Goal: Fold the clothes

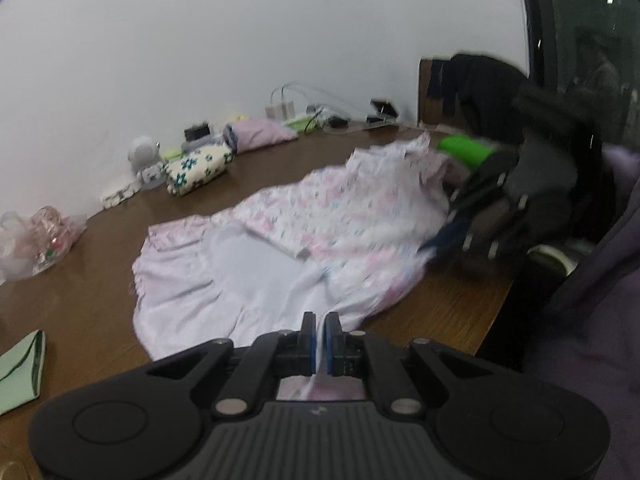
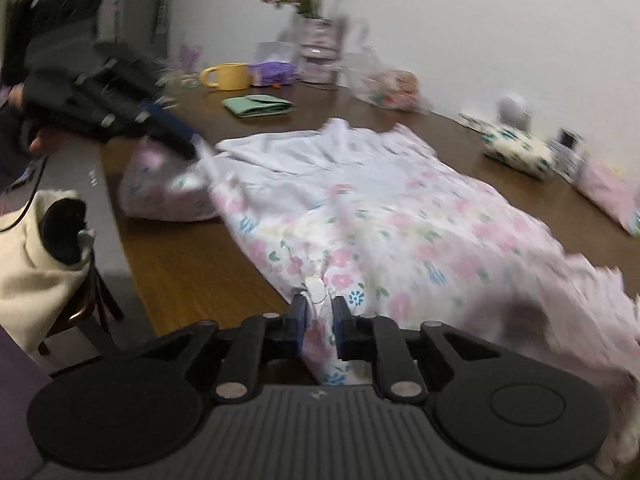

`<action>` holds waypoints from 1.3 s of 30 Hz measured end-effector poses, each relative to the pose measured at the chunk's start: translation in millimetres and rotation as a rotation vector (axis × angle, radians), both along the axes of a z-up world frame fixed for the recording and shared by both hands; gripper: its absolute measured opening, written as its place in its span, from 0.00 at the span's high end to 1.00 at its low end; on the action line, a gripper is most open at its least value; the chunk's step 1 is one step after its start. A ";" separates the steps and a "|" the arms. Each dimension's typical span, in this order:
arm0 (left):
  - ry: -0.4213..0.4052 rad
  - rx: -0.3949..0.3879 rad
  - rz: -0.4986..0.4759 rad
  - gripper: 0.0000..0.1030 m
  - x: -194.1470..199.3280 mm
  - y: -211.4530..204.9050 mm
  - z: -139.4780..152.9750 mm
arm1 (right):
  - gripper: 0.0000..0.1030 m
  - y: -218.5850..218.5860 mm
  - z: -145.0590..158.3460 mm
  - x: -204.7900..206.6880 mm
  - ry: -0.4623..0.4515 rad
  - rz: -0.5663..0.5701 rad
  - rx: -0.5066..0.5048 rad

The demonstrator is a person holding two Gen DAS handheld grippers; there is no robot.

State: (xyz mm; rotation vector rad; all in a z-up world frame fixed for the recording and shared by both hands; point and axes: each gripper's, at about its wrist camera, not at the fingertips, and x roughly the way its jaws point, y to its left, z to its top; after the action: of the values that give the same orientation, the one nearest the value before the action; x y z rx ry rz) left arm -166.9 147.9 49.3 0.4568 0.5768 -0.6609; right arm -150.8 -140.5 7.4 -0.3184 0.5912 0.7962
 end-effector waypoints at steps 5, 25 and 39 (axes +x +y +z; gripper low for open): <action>0.005 0.018 0.081 0.86 -0.7 2.3 -15.3 | 0.94 -8.6 5.7 -2.2 0.005 -0.023 0.019; -0.055 0.029 0.053 0.92 -27.2 -25.6 -42.2 | 0.97 -36.7 34.9 8.8 0.020 -0.087 0.063; -0.083 0.090 0.000 0.95 -6.2 -35.2 -5.6 | 0.27 38.5 11.0 -2.4 -0.075 0.144 0.034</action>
State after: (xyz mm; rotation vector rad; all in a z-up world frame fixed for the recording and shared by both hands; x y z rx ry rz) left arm -173.1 112.7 43.7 0.5656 0.5295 -0.6150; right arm -153.2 -102.0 18.4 -0.3609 0.4874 0.9283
